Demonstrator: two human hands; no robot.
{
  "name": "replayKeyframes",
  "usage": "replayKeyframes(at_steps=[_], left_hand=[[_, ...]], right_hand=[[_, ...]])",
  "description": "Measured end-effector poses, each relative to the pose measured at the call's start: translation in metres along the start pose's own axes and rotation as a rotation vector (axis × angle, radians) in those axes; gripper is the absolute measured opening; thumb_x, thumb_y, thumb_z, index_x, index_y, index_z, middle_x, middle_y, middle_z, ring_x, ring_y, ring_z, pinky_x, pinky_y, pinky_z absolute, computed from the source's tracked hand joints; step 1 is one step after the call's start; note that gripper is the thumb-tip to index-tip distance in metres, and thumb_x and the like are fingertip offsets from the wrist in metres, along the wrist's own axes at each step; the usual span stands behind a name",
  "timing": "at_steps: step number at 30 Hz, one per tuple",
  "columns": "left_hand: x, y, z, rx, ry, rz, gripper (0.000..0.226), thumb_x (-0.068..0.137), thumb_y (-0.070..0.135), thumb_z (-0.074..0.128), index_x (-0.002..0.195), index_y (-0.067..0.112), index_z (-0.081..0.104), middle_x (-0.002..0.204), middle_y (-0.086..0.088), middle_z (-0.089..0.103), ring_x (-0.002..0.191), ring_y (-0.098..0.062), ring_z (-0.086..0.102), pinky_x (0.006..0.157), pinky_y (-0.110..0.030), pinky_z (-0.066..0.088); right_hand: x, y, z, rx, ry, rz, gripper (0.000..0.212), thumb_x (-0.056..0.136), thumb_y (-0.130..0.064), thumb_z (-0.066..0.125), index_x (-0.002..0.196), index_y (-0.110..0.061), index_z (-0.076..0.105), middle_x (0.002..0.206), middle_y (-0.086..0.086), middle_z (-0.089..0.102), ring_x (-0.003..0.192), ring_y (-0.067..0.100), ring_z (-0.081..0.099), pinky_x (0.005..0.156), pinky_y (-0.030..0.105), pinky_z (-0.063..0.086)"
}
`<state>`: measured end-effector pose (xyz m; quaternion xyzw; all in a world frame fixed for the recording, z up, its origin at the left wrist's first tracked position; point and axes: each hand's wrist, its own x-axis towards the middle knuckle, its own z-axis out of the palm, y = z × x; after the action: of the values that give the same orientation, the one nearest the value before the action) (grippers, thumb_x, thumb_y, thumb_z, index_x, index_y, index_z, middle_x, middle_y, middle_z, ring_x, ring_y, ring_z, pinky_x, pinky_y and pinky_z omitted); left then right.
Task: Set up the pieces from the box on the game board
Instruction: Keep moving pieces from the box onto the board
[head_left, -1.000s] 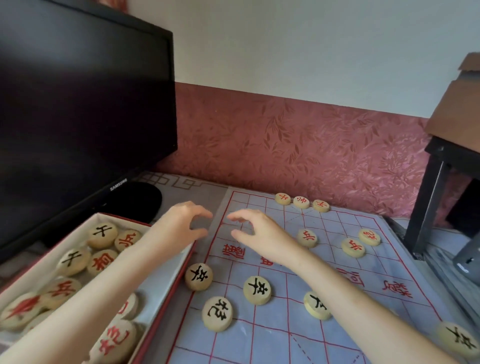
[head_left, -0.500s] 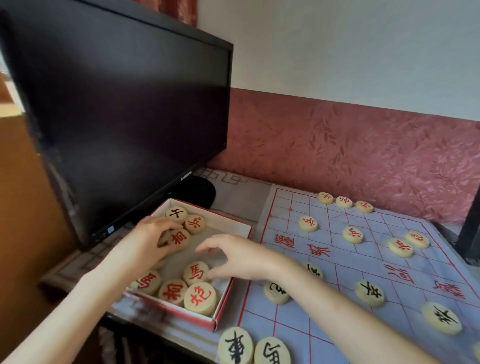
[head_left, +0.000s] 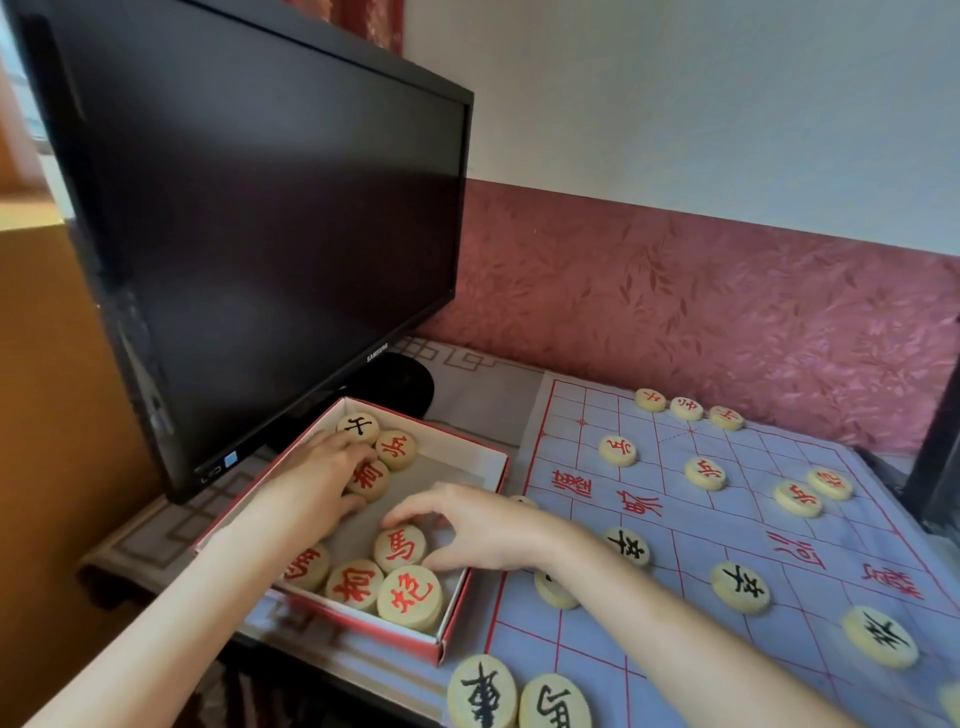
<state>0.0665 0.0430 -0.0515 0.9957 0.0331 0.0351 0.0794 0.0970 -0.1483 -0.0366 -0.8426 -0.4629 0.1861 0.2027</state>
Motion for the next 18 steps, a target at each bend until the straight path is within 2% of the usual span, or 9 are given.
replayKeyframes(at_steps=[3, 10, 13, 18], left_hand=[[0.001, 0.000, 0.003, -0.081, 0.007, -0.012, 0.058, 0.081, 0.032, 0.064, 0.134, 0.029, 0.039, 0.141, 0.006, 0.036, 0.129, -0.015, 0.033, 0.105, -0.029, 0.031], [0.002, 0.003, 0.010, -0.181, 0.020, -0.031, 0.061, 0.076, 0.034, 0.069, 0.131, 0.030, 0.041, 0.140, 0.005, 0.038, 0.126, -0.015, 0.038, 0.104, -0.032, 0.036], [0.001, 0.004, 0.007, -0.194, 0.051, -0.053, 0.065, 0.073, 0.036, 0.071, 0.130, 0.032, 0.041, 0.137, 0.006, 0.041, 0.121, -0.014, 0.042, 0.100, -0.030, 0.040], [-0.003, 0.013, 0.000, -0.240, 0.155, -0.061, 0.061, 0.073, 0.035, 0.072, 0.129, 0.032, 0.046, 0.133, 0.009, 0.041, 0.113, -0.014, 0.047, 0.091, -0.027, 0.044]], right_hand=[[0.002, -0.001, 0.000, -0.016, -0.016, -0.014, 0.061, 0.081, -0.009, 0.066, 0.136, -0.024, 0.046, 0.136, 0.000, 0.051, 0.125, 0.013, 0.043, 0.106, 0.029, 0.036], [0.007, 0.003, 0.000, -0.048, -0.039, -0.075, 0.056, 0.082, -0.007, 0.066, 0.134, -0.018, 0.049, 0.134, 0.001, 0.050, 0.121, 0.014, 0.041, 0.101, 0.025, 0.034], [0.006, 0.007, 0.001, -0.023, 0.023, -0.063, 0.057, 0.080, -0.012, 0.069, 0.134, -0.018, 0.049, 0.129, 0.001, 0.048, 0.118, 0.012, 0.043, 0.092, 0.018, 0.031], [-0.005, 0.015, -0.014, 0.137, 0.201, 0.004, 0.056, 0.077, -0.017, 0.074, 0.128, -0.022, 0.053, 0.120, -0.004, 0.048, 0.105, 0.007, 0.047, 0.095, 0.023, 0.039]])
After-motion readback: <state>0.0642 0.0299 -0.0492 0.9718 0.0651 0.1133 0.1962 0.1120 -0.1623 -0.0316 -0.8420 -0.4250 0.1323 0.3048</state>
